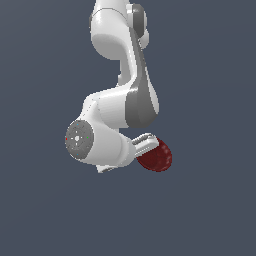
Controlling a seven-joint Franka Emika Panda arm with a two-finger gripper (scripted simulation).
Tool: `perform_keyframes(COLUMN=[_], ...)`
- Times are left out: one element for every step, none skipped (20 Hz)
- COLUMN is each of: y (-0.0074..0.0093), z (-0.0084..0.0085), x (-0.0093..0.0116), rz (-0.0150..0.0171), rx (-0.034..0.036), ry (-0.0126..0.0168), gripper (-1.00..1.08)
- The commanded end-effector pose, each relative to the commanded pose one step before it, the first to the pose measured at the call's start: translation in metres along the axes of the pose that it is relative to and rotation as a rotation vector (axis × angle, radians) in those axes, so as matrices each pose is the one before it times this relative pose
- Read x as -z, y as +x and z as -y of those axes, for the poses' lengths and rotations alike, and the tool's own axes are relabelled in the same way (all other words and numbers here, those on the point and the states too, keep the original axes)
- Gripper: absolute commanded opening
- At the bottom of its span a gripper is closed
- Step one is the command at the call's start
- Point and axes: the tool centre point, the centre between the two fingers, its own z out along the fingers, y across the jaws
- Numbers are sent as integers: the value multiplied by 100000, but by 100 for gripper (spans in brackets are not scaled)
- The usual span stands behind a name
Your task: Pick up the object and move it to a goal position.
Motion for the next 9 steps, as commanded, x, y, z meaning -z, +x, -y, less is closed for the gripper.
perform_keyframes(y=[-96,-100,-117,-106,-89,-70,-51,-31,-10], z=[561,300,340,299,244,190,135,81,27], x=[592,265,299,262,213,165,118,71,24], rz=[-306,0,0,0,0,0,0,0,0], rx=[183,0,0,0,0,0,0,0,0], ry=[-110,0,0,0,0,0,0,0,0], gripper=[-100,-100,-100,-100,-100,-100,-100,-100,-100])
